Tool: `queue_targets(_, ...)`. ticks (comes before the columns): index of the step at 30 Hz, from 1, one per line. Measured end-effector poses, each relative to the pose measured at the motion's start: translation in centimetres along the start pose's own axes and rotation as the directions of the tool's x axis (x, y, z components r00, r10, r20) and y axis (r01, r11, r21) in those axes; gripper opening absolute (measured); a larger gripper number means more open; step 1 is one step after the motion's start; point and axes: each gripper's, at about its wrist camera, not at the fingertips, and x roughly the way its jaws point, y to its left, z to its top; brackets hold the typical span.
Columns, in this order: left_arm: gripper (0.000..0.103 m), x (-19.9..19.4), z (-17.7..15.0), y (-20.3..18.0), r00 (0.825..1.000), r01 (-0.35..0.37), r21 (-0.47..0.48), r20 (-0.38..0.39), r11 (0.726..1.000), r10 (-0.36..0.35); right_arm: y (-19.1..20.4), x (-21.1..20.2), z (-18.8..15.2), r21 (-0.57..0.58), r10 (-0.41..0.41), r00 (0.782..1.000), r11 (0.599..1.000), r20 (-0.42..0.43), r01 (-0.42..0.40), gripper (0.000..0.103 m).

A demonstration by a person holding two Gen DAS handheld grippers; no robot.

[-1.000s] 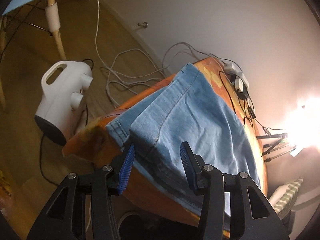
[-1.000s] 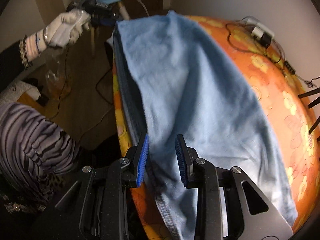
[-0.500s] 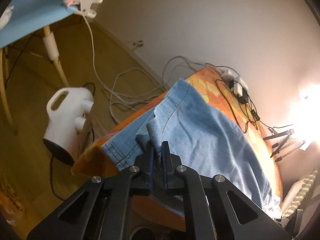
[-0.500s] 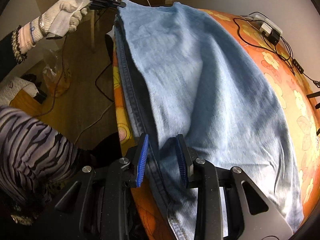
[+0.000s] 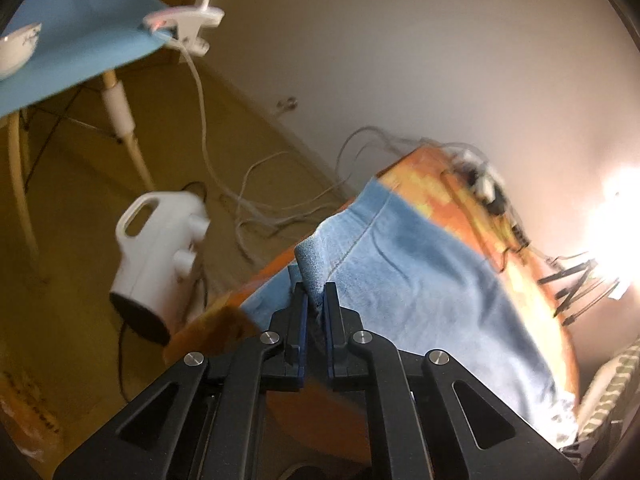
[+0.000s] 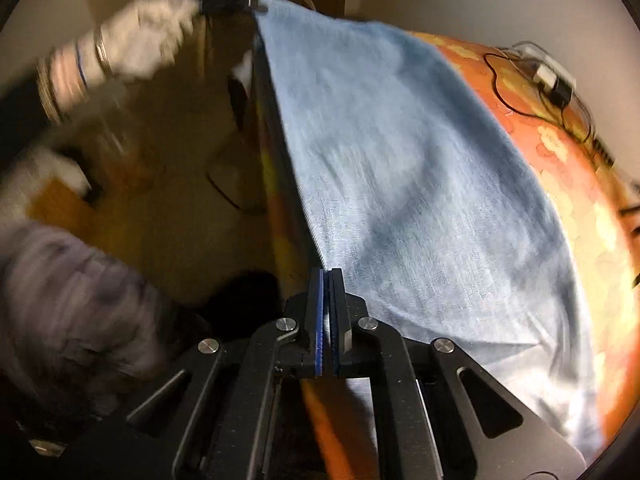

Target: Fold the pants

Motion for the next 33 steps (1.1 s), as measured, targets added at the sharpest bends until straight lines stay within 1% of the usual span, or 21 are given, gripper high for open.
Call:
queue_targets(1, 0.005, 0.2, -0.3, 0.1, 1.000, -0.005, 0.008, -0.003, 1.000, 0.005, -0.1, 0.4, 0.0, 0.008, 0.011, 1.000, 1.000, -0.013, -0.011, 0.003)
queue_targets(2, 0.005, 0.4, -0.5, 0.1, 1.000, -0.012, 0.016, -0.007, 1.000, 0.012, -0.3, 0.4, 0.0, 0.026, 0.028, 1.000, 0.999, -0.011, -0.027, 0.005)
queue_targets(4, 0.005, 0.8, -0.6, 0.5, 1.000, -0.021, 0.017, -0.016, 1.000, 0.021, -0.8, -0.3, 0.2, 0.041, 0.088, 0.996, 0.995, 0.014, -0.089, 0.007)
queue_targets(5, 0.005, 0.8, -0.6, 0.6, 1.000, -0.019, 0.016, -0.019, 1.000, 0.019, -1.1, -1.1, 0.4, 0.046, 0.111, 0.993, 0.993, 0.032, -0.112, 0.013)
queue_targets(6, 0.005, 0.9, -0.6, 0.6, 0.999, -0.021, 0.020, -0.026, 1.000, 0.022, -1.4, -1.6, 0.5, 0.046, 0.110, 0.993, 0.993, 0.044, -0.112, 0.017)
queue_targets(7, 0.006, 1.1, -0.6, 0.5, 0.999, -0.024, 0.024, -0.036, 0.999, 0.025, -2.2, -2.5, 0.9, 0.049, 0.096, 0.993, 0.994, 0.070, -0.099, 0.026)
queue_targets(8, 0.006, 1.1, -0.6, 0.5, 0.999, -0.019, 0.030, -0.045, 0.999, 0.021, -3.0, -3.2, 1.3, 0.062, 0.082, 0.993, 0.994, 0.090, -0.088, 0.029)
queue_targets(9, 0.007, 1.1, -0.6, 0.5, 0.998, -0.025, 0.038, -0.053, 0.999, 0.027, -4.2, -3.8, 1.9, 0.084, 0.077, 0.991, 0.993, 0.109, -0.086, 0.029)
queue_targets(10, 0.012, 0.8, -0.5, 0.6, 0.998, -0.037, 0.047, -0.055, 0.998, 0.039, -5.3, -4.3, 2.4, 0.106, 0.076, 0.989, 0.990, 0.125, -0.089, 0.029)
queue_targets(12, 0.013, 0.0, -0.6, 0.9, 0.997, -0.051, 0.071, -0.049, 0.996, 0.055, -8.2, -5.3, 3.4, 0.158, 0.069, 0.985, 0.983, 0.159, -0.094, 0.029)
queue_targets(14, 0.014, -1.4, -0.5, 0.9, 0.996, -0.083, 0.104, -0.027, 0.991, 0.087, -11.6, -5.9, 4.0, 0.209, 0.023, 0.984, 0.976, 0.177, -0.061, 0.029)
queue_targets(15, 0.014, -1.8, -0.5, 0.8, 0.996, -0.088, 0.117, -0.021, 0.989, 0.091, -13.6, -6.3, 3.7, 0.237, -0.022, 0.984, 0.971, 0.179, -0.021, 0.029)
queue_targets(16, 0.014, -2.6, -0.3, 0.3, 0.995, -0.094, 0.135, -0.008, 0.986, 0.096, -15.3, -6.4, 3.2, 0.261, -0.049, 0.984, 0.965, 0.172, 0.002, 0.029)
queue_targets(18, 0.014, -3.5, -0.1, -1.1, 0.998, -0.067, 0.166, 0.001, 0.984, 0.068, -17.9, -6.4, 1.9, 0.303, -0.083, 0.986, 0.952, 0.148, 0.035, 0.029)
queue_targets(21, 0.014, -3.8, 0.0, -5.0, 1.000, -0.005, 0.242, -0.009, 0.970, 0.007, -21.9, -6.2, -1.2, 0.355, -0.129, 0.988, 0.930, 0.081, 0.092, 0.029)
queue_targets(23, 0.014, -2.9, -0.4, -8.4, 0.998, 0.050, 0.294, -0.039, 0.954, -0.041, -23.9, -5.8, -3.8, 0.394, -0.123, 0.992, 0.914, 0.042, 0.097, 0.029)
queue_targets(24, 0.014, -2.4, -0.7, -9.7, 0.997, 0.075, 0.312, -0.056, 0.947, -0.061, -24.8, -5.6, -5.1, 0.411, -0.106, 0.994, 0.908, 0.027, 0.086, 0.029)
queue_targets(26, 0.014, -0.8, -1.4, -13.1, 0.989, 0.134, 0.352, -0.100, 0.926, -0.105, -25.4, -5.4, -6.2, 0.413, -0.098, 0.995, 0.907, 0.017, 0.082, 0.029)
queue_targets(29, 0.014, 1.8, -2.8, -16.7, 0.977, 0.195, 0.388, -0.163, 0.901, -0.141, -25.5, -5.1, -7.4, 0.407, -0.075, 0.997, 0.912, 0.023, 0.059, 0.029)
queue_targets(31, 0.014, 3.5, -3.9, -18.4, 0.969, 0.213, 0.416, -0.203, 0.884, -0.138, -25.4, -4.5, -7.7, 0.384, -0.063, 0.998, 0.922, 0.018, 0.051, 0.029)
queue_targets(33, 0.014, 4.6, -4.8, -19.3, 0.966, 0.212, 0.437, -0.228, 0.874, -0.120, -25.1, -3.5, -7.5, 0.358, -0.050, 0.999, 0.933, 0.012, 0.043, 0.029)
